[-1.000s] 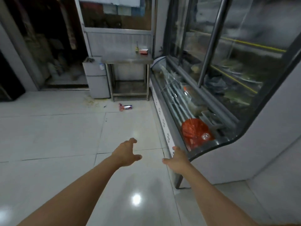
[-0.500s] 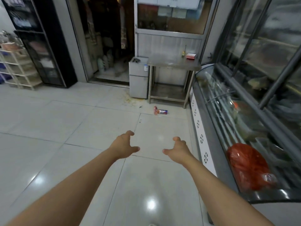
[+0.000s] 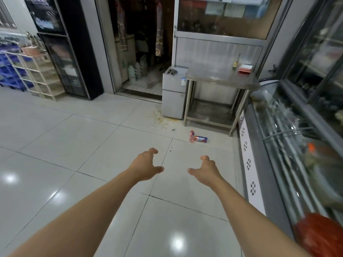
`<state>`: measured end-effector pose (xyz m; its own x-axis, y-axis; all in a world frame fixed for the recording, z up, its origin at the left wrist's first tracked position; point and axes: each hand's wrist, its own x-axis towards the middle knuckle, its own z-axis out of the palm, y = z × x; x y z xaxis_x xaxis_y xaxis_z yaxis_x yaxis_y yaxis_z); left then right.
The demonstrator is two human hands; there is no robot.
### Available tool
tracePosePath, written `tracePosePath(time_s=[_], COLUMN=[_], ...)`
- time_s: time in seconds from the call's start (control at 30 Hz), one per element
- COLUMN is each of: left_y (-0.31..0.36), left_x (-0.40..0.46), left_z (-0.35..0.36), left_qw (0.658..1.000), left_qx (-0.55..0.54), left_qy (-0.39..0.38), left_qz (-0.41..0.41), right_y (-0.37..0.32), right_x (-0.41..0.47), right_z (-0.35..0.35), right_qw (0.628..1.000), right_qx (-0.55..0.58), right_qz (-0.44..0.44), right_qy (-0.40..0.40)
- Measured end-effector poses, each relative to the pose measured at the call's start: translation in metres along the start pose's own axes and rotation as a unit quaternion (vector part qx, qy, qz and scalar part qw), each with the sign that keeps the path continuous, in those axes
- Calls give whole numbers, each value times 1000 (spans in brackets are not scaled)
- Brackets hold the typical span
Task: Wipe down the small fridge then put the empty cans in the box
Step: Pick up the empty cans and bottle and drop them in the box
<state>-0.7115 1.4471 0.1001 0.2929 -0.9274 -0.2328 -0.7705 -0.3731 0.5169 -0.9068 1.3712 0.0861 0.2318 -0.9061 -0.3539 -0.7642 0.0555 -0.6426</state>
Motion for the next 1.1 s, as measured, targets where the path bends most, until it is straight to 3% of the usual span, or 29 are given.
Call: tracePosePath(time_s=[0.63,1.1], left_y=[35,116], left_x=[364,637], left_z=[-75,-69], left_qw=[996,991], left_qx=[11,26], left_qy=[-63,-104], left_qz=[55,75], right_y=[-108,-120], right_x=[306,579], right_z=[-66,-140], right_qw=[996,992], right_qx=[43,71], right_qz=[48,84], right_qy=[55,70])
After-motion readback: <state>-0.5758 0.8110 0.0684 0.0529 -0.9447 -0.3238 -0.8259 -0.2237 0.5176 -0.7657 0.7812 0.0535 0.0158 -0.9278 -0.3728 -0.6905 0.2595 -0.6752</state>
